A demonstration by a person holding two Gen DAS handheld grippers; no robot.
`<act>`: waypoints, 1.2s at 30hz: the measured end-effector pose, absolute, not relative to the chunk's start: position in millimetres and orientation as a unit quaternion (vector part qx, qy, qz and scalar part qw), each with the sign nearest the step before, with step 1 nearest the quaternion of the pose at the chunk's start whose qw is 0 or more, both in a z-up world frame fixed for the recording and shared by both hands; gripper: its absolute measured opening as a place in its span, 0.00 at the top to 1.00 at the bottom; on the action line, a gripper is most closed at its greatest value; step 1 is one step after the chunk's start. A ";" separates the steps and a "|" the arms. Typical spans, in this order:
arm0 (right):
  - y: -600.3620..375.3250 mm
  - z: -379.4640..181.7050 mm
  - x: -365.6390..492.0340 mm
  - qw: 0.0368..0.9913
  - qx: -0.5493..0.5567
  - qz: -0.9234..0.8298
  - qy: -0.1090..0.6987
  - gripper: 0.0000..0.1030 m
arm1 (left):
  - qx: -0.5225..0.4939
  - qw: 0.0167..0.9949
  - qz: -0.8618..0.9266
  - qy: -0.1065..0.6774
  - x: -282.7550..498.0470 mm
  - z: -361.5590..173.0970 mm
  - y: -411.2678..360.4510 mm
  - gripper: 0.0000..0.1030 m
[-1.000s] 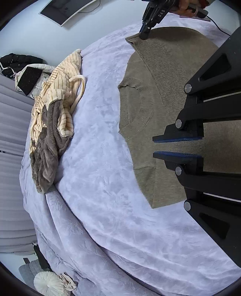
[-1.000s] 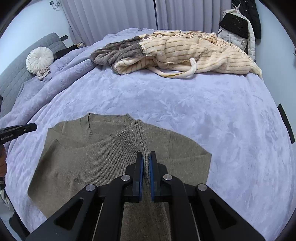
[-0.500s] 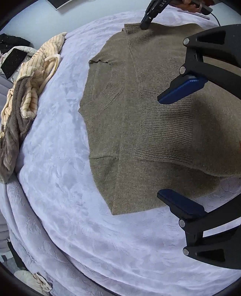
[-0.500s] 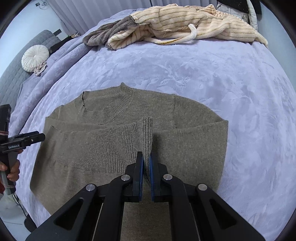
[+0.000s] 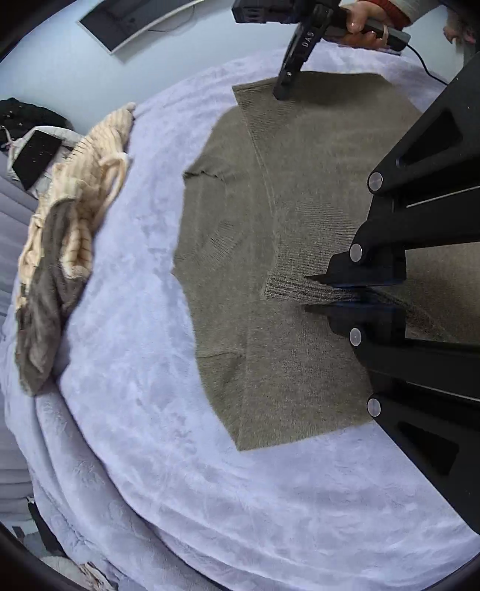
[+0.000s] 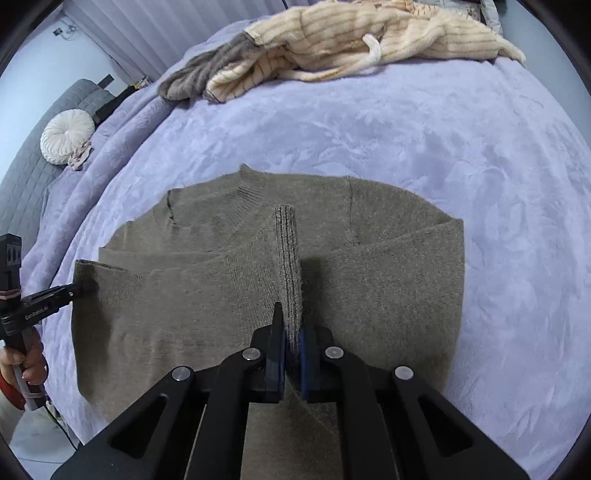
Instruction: Fold small clothes
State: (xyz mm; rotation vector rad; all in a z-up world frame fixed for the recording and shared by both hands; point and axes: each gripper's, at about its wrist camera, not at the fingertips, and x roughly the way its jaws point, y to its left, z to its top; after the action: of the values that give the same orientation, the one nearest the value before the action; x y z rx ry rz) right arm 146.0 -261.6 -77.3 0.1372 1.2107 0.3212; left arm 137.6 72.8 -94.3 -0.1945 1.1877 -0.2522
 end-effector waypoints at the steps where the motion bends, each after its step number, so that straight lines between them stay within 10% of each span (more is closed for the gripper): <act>1: -261.0 -64.5 139.9 0.814 0.068 0.153 0.556 0.94 | -0.101 0.822 -0.122 0.546 131.2 -80.2 76.4 0.93; 11: -258.6 -1.7 153.4 0.854 0.046 0.145 0.497 0.94 | -0.092 0.858 -0.131 0.487 148.5 -26.9 80.6 0.93; 26: -265.8 -118.7 214.9 0.823 0.034 0.082 0.562 0.94 | -0.040 0.843 -0.012 0.537 210.5 -141.0 75.2 0.93; 30: -280.9 -115.0 214.8 0.822 0.029 0.033 0.568 0.58 | -0.026 0.844 0.041 0.535 206.1 -132.3 91.1 0.86; 33: -299.5 -102.3 208.9 0.821 0.044 0.011 0.569 0.58 | -0.019 0.842 0.040 0.538 193.9 -119.2 102.6 0.86; 36: -309.3 -82.6 190.0 0.824 0.077 0.035 0.560 0.81 | -0.051 0.837 -0.011 0.545 175.9 -107.2 102.5 0.86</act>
State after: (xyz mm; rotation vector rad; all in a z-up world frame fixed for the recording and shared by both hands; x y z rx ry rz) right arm 190.0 -309.3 -82.6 0.1631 1.1910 0.0741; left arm 175.9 102.5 -107.2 -0.1078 1.1542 -0.0234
